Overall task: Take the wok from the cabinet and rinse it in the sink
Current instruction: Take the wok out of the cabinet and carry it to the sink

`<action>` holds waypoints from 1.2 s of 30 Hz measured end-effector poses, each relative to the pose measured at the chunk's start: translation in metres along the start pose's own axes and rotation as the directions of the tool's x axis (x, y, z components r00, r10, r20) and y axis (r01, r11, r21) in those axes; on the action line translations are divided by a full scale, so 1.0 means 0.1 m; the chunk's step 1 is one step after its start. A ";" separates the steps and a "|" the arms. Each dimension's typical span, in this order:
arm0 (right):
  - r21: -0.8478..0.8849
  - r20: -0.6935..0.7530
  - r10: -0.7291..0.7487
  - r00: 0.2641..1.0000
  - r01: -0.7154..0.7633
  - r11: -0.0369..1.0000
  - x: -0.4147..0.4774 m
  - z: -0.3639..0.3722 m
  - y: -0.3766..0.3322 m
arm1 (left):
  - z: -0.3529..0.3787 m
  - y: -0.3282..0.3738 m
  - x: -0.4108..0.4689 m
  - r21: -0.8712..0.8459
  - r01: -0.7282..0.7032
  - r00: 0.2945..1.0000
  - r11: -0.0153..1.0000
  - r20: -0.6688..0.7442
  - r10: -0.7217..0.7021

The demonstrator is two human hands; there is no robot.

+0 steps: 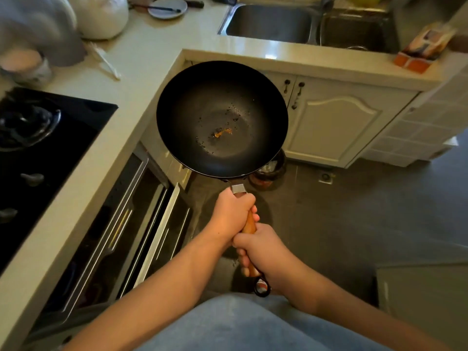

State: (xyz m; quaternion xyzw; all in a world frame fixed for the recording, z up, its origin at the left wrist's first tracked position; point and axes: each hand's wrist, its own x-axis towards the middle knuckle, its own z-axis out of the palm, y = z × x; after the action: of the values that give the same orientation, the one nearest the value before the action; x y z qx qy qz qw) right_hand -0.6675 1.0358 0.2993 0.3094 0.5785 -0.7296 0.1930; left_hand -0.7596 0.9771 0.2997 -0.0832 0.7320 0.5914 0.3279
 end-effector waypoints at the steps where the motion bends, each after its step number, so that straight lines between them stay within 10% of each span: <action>1: -0.002 0.006 0.002 1.000 -0.002 1.000 0.09 -0.10 -0.12 | 0.08 0.10 0.12 -0.007 0.006 1.000 1.000 -0.016 -0.006; 19: -0.115 0.028 0.013 1.000 -0.009 0.993 1.76 -0.81 -1.92 | 0.32 1.58 2.16 -0.065 -0.009 0.999 0.998 0.051 0.013; 36: 0.205 -0.014 0.070 0.997 -0.066 0.977 3.33 -0.93 -3.78 | 0.21 3.19 4.21 0.082 -0.022 0.990 0.996 0.138 0.011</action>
State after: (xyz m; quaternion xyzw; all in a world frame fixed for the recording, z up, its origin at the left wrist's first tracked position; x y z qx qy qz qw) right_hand -1.1328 1.2481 0.3353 0.3549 0.4917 -0.7748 0.1789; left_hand -1.2389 1.1996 0.3132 -0.0226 0.7323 0.5674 0.3759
